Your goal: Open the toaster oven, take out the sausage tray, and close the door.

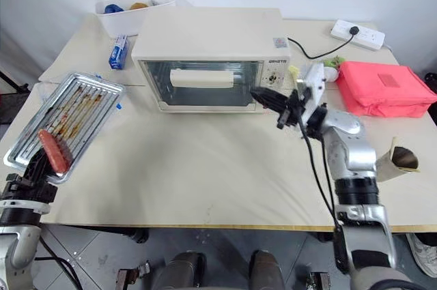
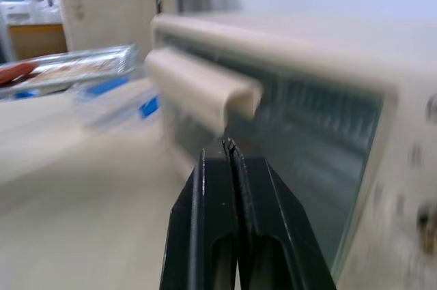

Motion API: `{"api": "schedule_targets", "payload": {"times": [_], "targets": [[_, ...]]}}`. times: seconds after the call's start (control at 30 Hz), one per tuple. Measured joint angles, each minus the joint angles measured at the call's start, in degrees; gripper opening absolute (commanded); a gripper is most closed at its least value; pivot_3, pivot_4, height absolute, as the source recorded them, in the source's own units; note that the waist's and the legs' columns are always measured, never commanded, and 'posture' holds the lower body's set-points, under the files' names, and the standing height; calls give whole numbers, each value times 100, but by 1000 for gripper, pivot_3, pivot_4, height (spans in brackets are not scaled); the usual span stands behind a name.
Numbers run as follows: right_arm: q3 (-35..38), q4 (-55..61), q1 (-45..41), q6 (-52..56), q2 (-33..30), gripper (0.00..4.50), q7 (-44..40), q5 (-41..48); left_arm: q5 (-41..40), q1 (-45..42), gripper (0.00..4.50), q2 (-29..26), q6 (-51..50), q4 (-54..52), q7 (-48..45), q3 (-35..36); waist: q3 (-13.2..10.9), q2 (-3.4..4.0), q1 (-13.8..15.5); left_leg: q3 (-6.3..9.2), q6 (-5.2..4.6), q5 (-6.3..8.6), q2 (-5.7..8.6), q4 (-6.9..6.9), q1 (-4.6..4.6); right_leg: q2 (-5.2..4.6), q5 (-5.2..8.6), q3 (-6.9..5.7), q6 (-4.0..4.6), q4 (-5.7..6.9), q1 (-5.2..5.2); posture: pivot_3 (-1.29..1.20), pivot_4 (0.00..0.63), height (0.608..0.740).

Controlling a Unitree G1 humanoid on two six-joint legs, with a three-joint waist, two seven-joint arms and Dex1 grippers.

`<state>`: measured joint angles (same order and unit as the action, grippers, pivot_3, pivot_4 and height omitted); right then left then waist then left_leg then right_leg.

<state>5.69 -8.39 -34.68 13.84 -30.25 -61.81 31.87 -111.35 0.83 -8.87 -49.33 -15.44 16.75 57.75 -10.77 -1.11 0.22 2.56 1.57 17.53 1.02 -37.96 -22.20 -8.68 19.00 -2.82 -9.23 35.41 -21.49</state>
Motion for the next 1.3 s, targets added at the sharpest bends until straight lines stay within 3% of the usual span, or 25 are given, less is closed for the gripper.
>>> {"api": "schedule_targets", "payload": {"times": [0.1,0.2,0.37,0.57,0.87,1.1,1.3], "targets": [[178,749,850,111,-514,1728,-268,90,-14,152,0,-140,-337,1,-245,-188,0,0,3,-6,-2,2,-1,1,0,3,0,1,0,-8,2,0,150,740],[396,1649,1878,241,-878,2787,-395,215,-16,503,0,-673,-927,243,-569,-535,-1,3,-15,-11,-3,6,-8,3,5,8,1,10,1,-11,1,0,150,740],[653,2505,2508,420,-1151,4491,-342,458,-19,337,0,-1315,-1479,1000,-902,-1018,-4,8,26,-15,-5,5,-12,-1,22,13,-3,23,8,-20,4,0,150,740],[1019,2946,3226,301,-1286,4491,-228,341,-15,-433,0,-1906,-2125,1914,-1132,-2313,-4,8,152,-2,-15,13,-2,-2,7,6,-4,30,8,-36,0,0,150,740],[1800,3563,4263,299,-1364,4491,51,356,73,-1685,0,-2136,-2410,2944,-1187,-3786,-4,10,116,-14,-13,12,-5,1,10,11,-7,30,3,-15,-1,0,150,740],[2431,4103,5452,267,-1339,4491,97,350,1707,-2791,0,-2232,-2785,3616,-2136,-4670,-2,12,211,-45,-16,4,7,-5,7,9,-8,30,-1,-35,6,0,150,740],[2618,4369,5718,257,-1254,4491,312,353,3098,-3275,0,-2170,-2771,3699,-3296,-5097,3,21,357,-41,-15,-8,13,-5,8,6,-16,29,-9,-35,12,0,150,740]]}}
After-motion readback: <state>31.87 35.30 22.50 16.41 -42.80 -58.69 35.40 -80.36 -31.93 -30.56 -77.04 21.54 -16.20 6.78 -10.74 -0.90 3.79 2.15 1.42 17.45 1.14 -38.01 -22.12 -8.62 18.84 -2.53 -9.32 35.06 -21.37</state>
